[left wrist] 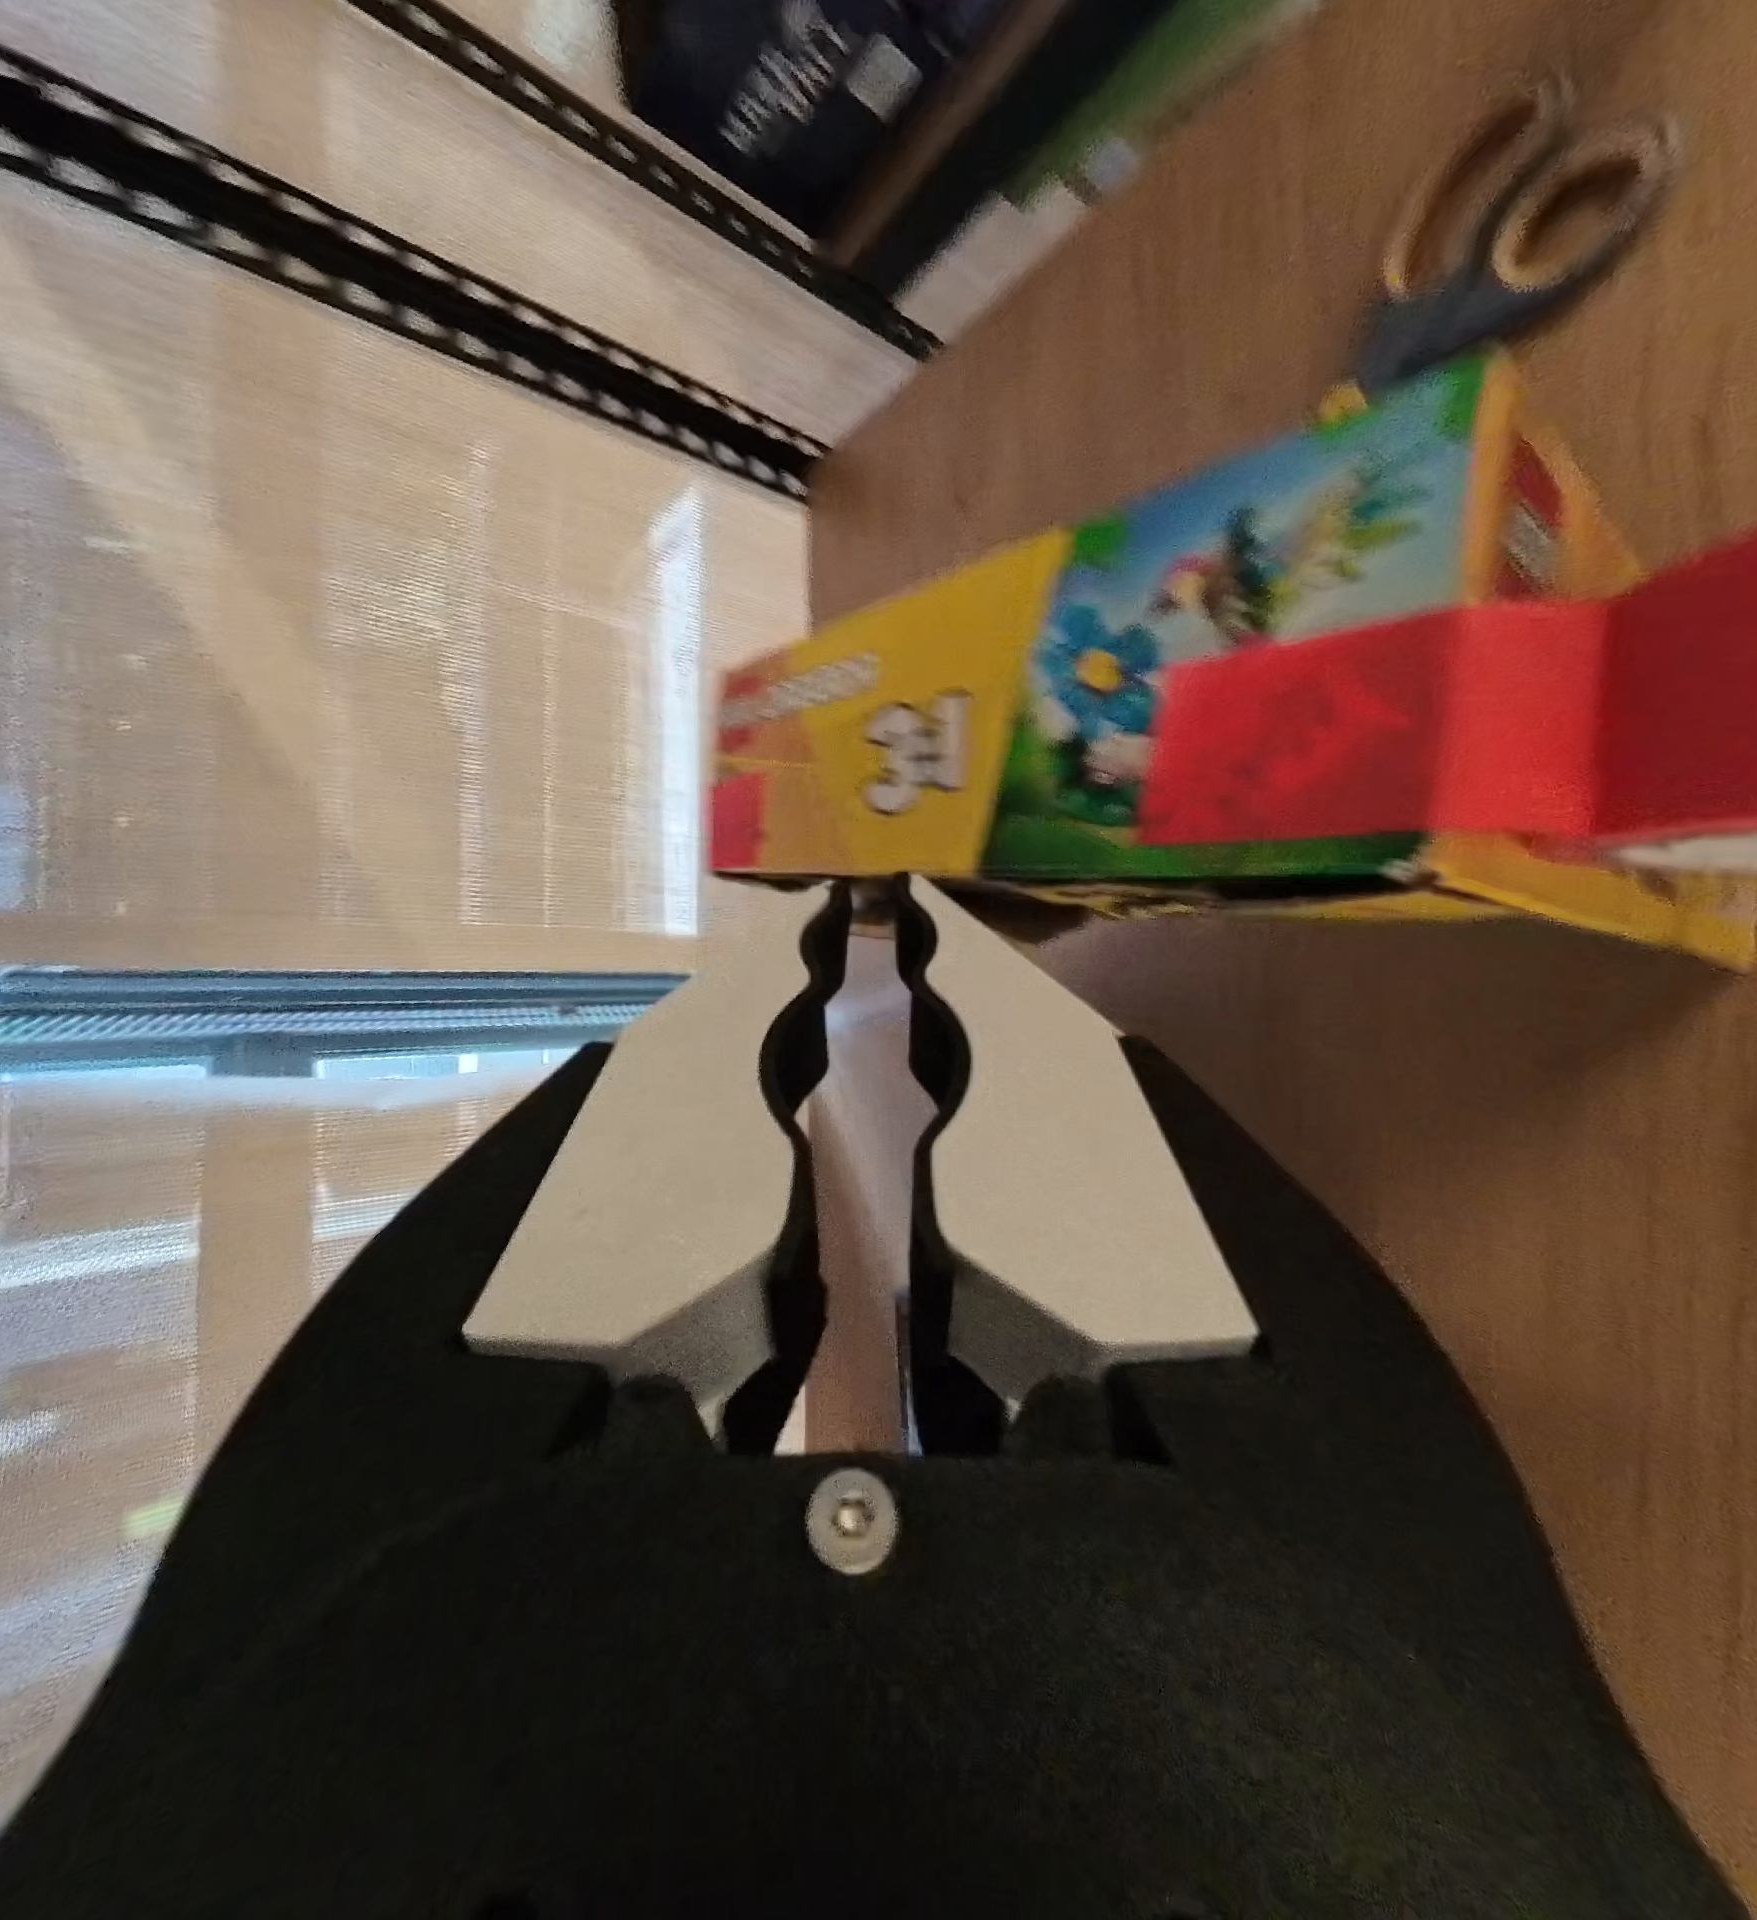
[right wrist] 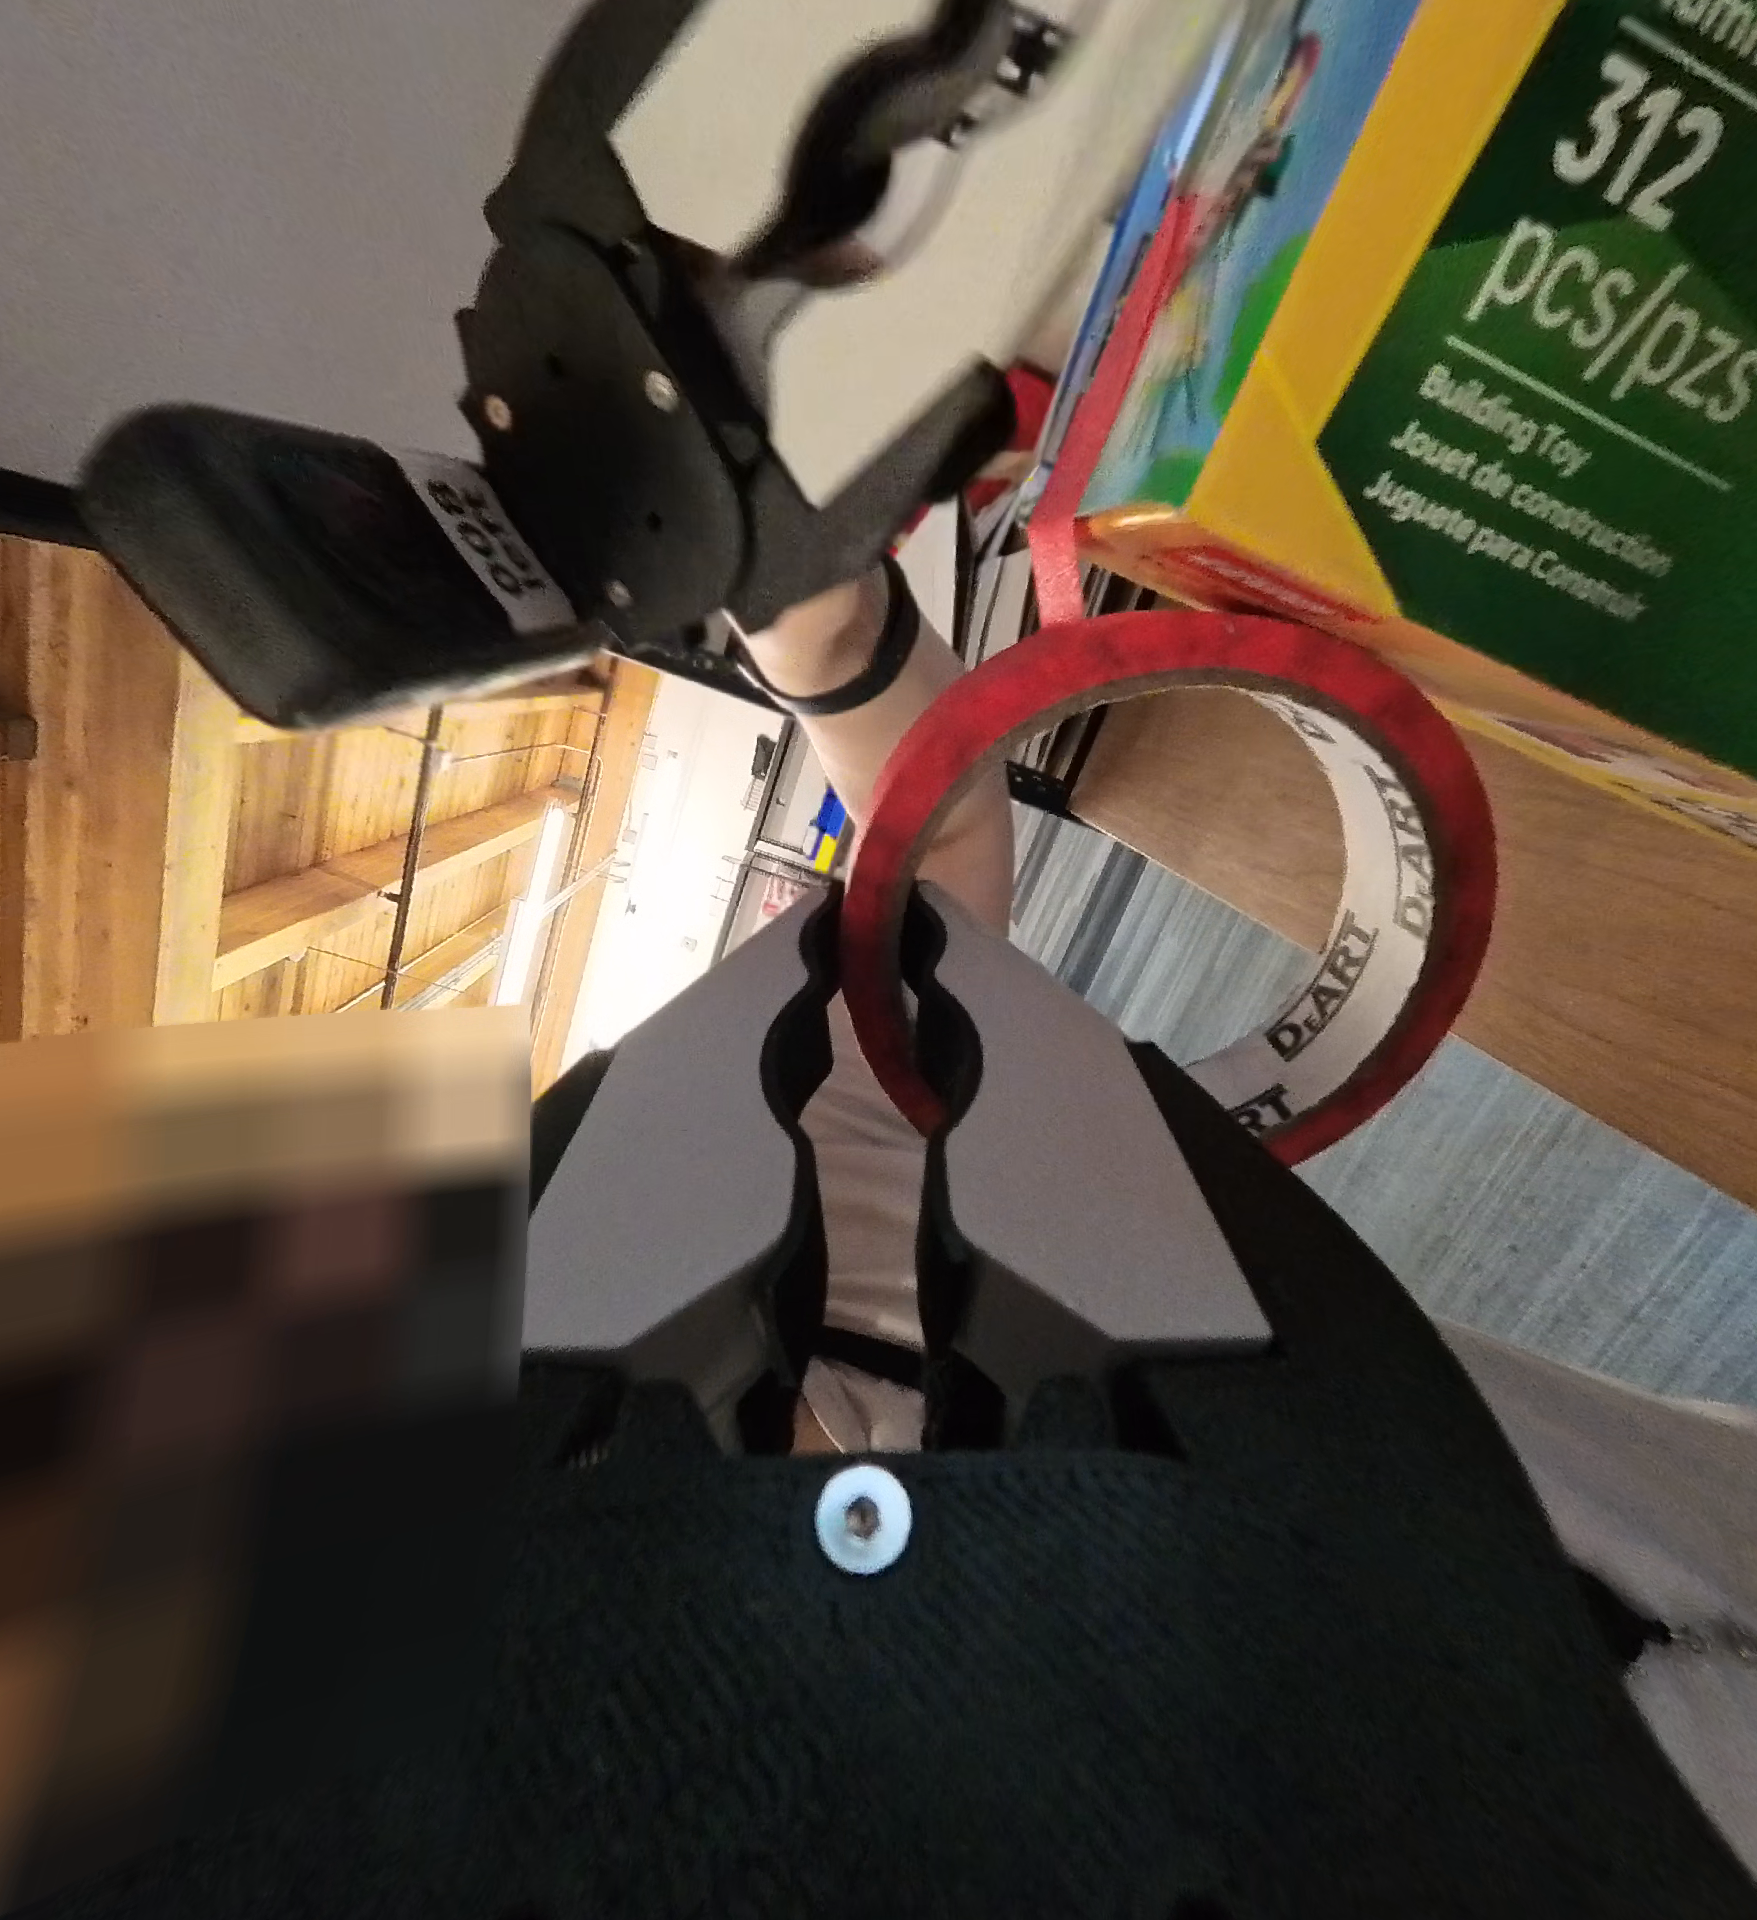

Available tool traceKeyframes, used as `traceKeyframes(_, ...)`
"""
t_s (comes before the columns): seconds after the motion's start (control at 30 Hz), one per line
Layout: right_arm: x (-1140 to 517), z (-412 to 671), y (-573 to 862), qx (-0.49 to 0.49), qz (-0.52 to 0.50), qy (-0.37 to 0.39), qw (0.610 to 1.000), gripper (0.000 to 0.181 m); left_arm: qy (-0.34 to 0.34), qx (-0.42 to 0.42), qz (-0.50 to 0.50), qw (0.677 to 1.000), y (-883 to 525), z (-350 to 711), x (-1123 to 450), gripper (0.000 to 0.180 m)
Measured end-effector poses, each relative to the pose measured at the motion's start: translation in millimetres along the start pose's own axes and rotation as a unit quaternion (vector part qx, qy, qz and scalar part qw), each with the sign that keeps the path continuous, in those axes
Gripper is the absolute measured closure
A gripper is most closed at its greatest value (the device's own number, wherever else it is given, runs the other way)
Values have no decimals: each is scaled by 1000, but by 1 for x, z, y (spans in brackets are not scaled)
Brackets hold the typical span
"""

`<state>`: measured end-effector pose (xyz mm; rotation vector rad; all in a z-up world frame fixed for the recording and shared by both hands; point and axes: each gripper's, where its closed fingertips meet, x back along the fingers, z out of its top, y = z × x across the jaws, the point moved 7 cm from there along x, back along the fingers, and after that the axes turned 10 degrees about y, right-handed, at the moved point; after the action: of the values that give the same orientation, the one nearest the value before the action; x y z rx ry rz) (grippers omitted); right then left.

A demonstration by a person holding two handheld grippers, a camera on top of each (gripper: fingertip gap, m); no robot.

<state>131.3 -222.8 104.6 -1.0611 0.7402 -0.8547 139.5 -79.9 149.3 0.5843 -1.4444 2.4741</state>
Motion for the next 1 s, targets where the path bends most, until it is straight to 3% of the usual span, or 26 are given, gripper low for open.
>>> traceKeyframes(0.1, -2, -1, 1, -4, 2, -3, 1000, 173, 69, 64, 14, 995, -23, 9, 24, 180)
traceKeyframes(0.17, -3, -1, 1, 0, 4, -3, 1000, 173, 133, 136, -72, 979, -18, 21, 37, 180)
traceKeyframes(0.23, -3, -1, 1, 3, 5, -3, 1000, 173, 190, 155, -137, 960, -6, 30, 42, 180)
traceKeyframes(0.43, -2, -1, 1, 3, 7, -2, 1000, 173, 202, -32, -88, 975, 39, 25, 19, 180)
traceKeyframes(0.5, -2, 0, 1, 5, 5, -3, 1000, 173, 222, -70, -32, 972, 41, 23, 12, 180)
traceKeyframes(0.77, -4, -2, 1, 2, 7, -6, 1000, 173, 256, -100, -19, 961, 34, 9, 7, 180)
traceKeyframes(0.87, -6, -2, 1, 0, 8, -9, 1000, 173, 241, -126, -33, 962, 31, 6, 6, 180)
traceKeyframes(1.0, -7, -1, 1, 0, 7, -9, 1000, 173, 162, -193, 3, 968, 17, -5, -4, 180)
